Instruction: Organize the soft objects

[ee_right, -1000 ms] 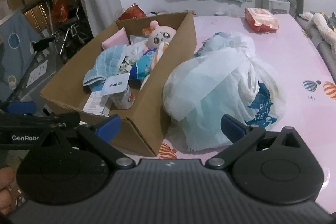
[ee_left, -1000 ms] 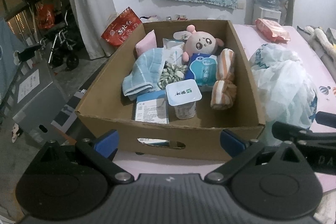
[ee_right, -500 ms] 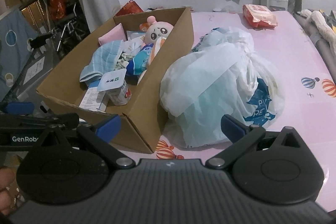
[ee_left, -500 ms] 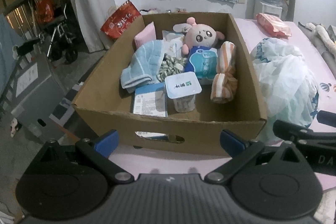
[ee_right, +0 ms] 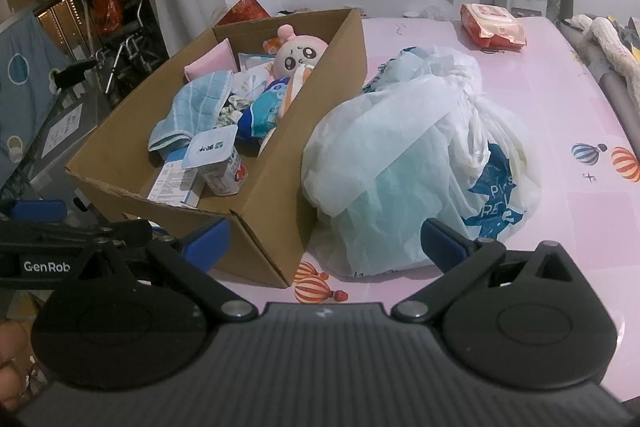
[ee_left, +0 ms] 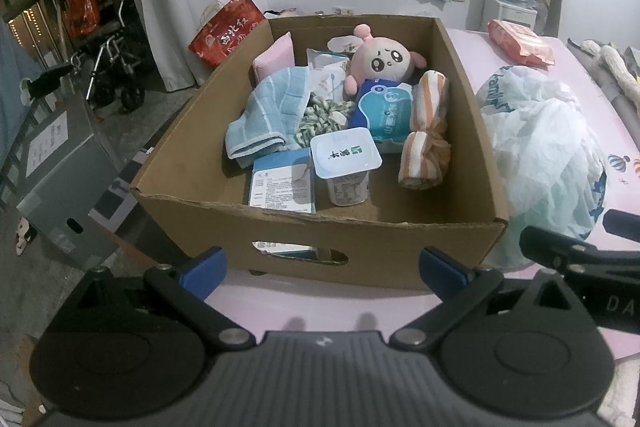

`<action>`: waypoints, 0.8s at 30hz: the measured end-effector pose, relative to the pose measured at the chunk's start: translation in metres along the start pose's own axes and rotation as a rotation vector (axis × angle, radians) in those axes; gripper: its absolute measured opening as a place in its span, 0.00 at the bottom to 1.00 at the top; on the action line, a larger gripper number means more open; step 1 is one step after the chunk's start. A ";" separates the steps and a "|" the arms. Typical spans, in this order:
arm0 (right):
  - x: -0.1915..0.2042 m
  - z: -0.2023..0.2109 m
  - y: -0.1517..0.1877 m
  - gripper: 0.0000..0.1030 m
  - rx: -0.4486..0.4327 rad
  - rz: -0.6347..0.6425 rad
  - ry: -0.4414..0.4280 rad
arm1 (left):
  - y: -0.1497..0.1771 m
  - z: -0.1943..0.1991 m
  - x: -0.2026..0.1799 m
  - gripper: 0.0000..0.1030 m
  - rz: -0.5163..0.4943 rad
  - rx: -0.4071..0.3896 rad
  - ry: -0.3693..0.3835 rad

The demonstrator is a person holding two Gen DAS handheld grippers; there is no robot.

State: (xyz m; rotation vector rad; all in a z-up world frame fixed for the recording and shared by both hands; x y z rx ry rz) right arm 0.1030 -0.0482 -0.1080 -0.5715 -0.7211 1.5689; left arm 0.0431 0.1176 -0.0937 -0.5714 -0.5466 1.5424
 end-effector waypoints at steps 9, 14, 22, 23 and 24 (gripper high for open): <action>0.001 0.000 0.001 0.99 0.002 0.000 -0.001 | 0.000 -0.001 0.000 1.00 0.000 0.000 0.000; 0.001 0.000 0.001 0.99 0.003 0.001 -0.001 | 0.000 -0.001 0.000 1.00 -0.001 0.001 -0.001; 0.000 0.000 0.002 0.99 0.006 0.001 -0.003 | 0.002 -0.001 0.000 1.00 0.001 0.004 0.000; 0.000 0.000 0.002 0.99 0.006 0.001 -0.003 | 0.002 0.000 0.000 1.00 0.001 0.003 0.000; 0.000 0.000 0.002 0.99 0.005 0.000 -0.003 | 0.001 -0.001 0.000 1.00 0.000 0.003 0.000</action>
Point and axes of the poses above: each gripper's, at about its wrist camera, not at the fingertips, and z roughly against the way its jaws point, x to its left, y to its underside, the point moved 10 cm from there along -z, roughly the way its jaws point, and after that the axes turned 13 degrees about y, right-handed, at the moved point
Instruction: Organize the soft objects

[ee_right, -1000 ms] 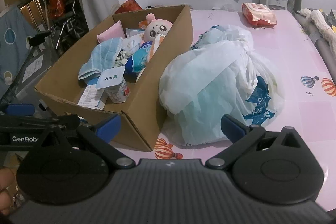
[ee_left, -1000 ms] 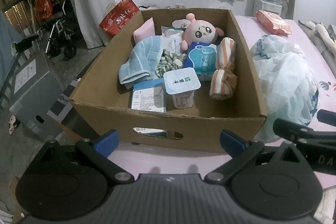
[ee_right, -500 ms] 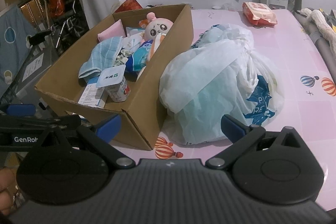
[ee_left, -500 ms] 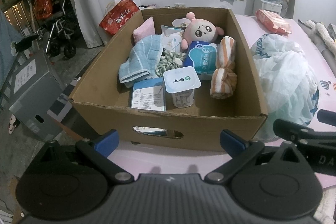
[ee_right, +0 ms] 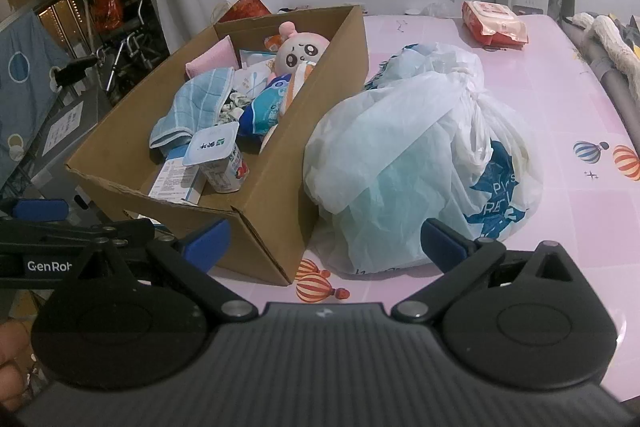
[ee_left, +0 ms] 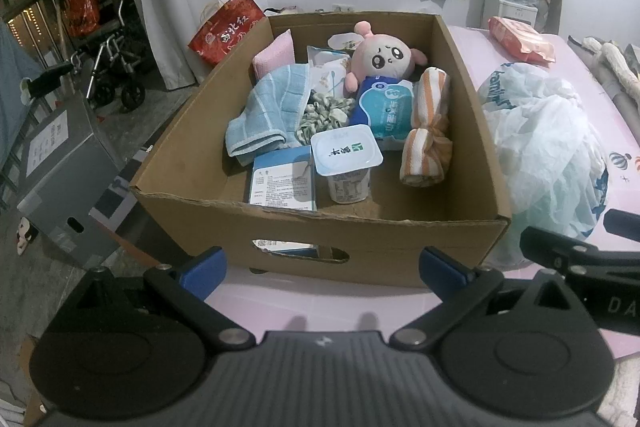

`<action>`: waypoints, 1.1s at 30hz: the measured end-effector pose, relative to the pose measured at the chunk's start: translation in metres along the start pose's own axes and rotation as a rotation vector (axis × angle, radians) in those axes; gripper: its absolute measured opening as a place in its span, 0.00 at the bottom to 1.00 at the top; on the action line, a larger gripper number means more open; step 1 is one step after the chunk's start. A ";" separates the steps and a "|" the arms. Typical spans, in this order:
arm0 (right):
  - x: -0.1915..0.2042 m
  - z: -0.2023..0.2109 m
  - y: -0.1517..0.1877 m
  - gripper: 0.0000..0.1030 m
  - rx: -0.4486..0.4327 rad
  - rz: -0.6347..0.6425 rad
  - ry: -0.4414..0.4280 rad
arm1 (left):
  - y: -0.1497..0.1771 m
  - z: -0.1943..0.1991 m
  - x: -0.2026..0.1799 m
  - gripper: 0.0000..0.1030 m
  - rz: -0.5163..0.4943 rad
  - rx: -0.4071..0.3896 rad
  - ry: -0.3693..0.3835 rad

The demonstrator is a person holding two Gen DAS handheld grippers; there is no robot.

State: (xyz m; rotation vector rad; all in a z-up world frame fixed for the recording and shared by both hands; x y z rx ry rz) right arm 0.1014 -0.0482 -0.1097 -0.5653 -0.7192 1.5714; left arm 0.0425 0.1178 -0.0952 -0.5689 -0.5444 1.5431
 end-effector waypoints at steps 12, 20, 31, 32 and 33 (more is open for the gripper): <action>-0.002 -0.002 0.000 0.99 0.007 -0.006 -0.002 | 0.001 -0.001 0.000 1.00 -0.001 0.004 -0.002; -0.003 -0.002 0.000 0.99 0.008 -0.009 -0.003 | 0.000 -0.001 0.000 1.00 0.000 0.005 -0.001; -0.003 -0.002 0.000 0.99 0.009 -0.010 -0.005 | 0.000 -0.001 0.000 1.00 -0.001 0.006 -0.001; -0.002 -0.002 0.001 0.99 0.010 -0.010 -0.005 | 0.000 -0.001 0.001 1.00 -0.002 0.005 -0.001; -0.002 -0.002 0.001 0.99 0.010 -0.010 -0.005 | 0.000 -0.001 0.000 1.00 -0.002 0.005 -0.002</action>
Point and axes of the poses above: each gripper's, at about its wrist camera, not at the fingertips, and z roughly against the way its jaws point, x to its left, y to its underside, the point moved 10 cm from there along -z, roughly the way its jaws point, and after that the axes turned 13 degrees about y, right-handed, at the moved point
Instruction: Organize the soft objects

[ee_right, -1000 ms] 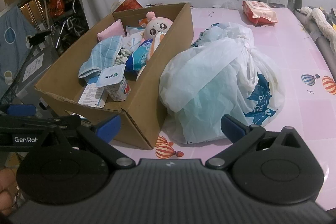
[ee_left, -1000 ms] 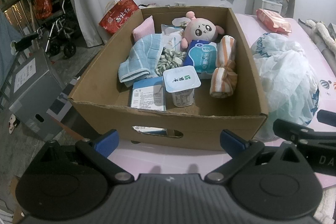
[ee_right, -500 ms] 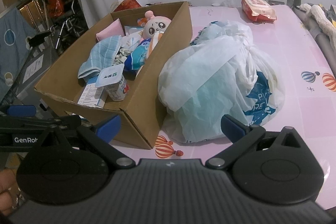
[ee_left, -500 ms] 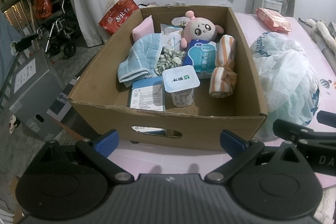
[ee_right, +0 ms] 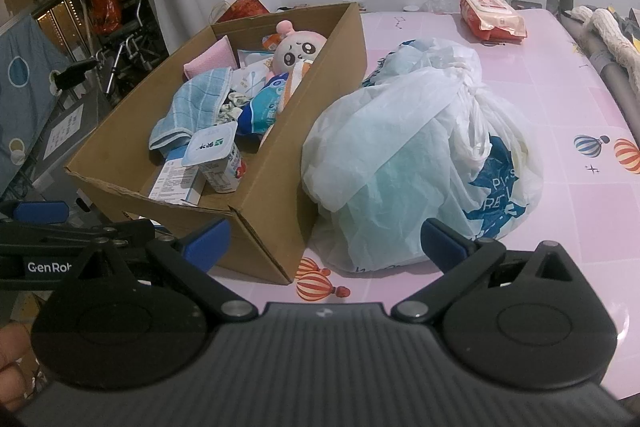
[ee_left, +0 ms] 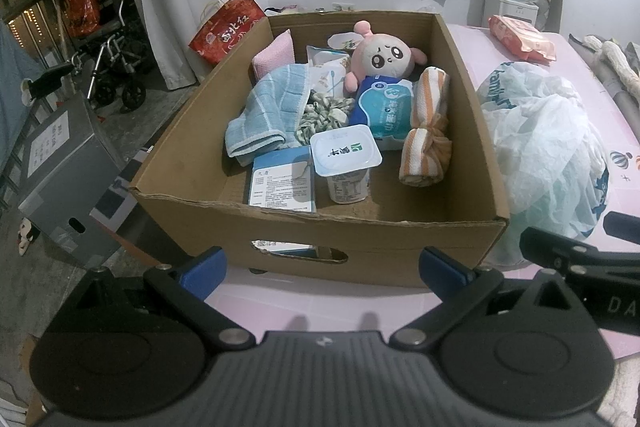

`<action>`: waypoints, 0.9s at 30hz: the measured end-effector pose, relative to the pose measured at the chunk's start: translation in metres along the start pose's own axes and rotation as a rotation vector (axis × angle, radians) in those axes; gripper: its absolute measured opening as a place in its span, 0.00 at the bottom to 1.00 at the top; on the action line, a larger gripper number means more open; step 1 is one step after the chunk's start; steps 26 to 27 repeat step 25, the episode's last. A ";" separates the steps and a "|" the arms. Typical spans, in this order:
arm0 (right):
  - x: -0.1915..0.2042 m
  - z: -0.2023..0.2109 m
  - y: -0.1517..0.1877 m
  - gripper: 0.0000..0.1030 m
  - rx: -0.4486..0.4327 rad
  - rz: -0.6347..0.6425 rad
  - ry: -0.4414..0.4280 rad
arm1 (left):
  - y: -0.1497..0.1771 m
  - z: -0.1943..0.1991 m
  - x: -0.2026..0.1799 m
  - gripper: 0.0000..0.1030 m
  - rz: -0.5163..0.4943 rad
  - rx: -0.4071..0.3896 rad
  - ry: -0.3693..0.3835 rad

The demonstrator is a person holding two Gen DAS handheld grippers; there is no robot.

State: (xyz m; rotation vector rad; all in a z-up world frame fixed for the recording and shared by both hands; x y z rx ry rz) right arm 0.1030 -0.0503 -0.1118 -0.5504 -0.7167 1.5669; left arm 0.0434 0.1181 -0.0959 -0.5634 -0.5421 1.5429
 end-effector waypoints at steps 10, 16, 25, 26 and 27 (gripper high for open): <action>0.000 0.000 0.000 0.99 0.000 0.000 0.000 | 0.000 0.000 0.000 1.00 0.000 0.001 0.000; 0.000 0.000 0.000 0.99 0.003 0.000 -0.001 | 0.000 0.000 0.001 1.00 0.002 0.004 0.000; 0.000 0.000 0.000 0.99 0.003 -0.001 -0.001 | 0.000 0.000 0.003 1.00 0.003 0.005 0.000; 0.000 0.000 0.000 0.99 0.003 -0.001 -0.001 | 0.000 0.000 0.003 1.00 0.003 0.005 0.000; 0.000 0.000 0.000 0.99 0.003 -0.001 -0.001 | 0.000 0.000 0.003 1.00 0.003 0.005 0.000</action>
Point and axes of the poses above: each gripper's, at about its wrist camera, not at the fingertips, and z roughly against the way its jaws point, x to its left, y to its underside, the point moved 10 cm from there along -z, roughly the way its jaws point, and after that the axes turned 13 degrees about y, right-handed, at the moved point
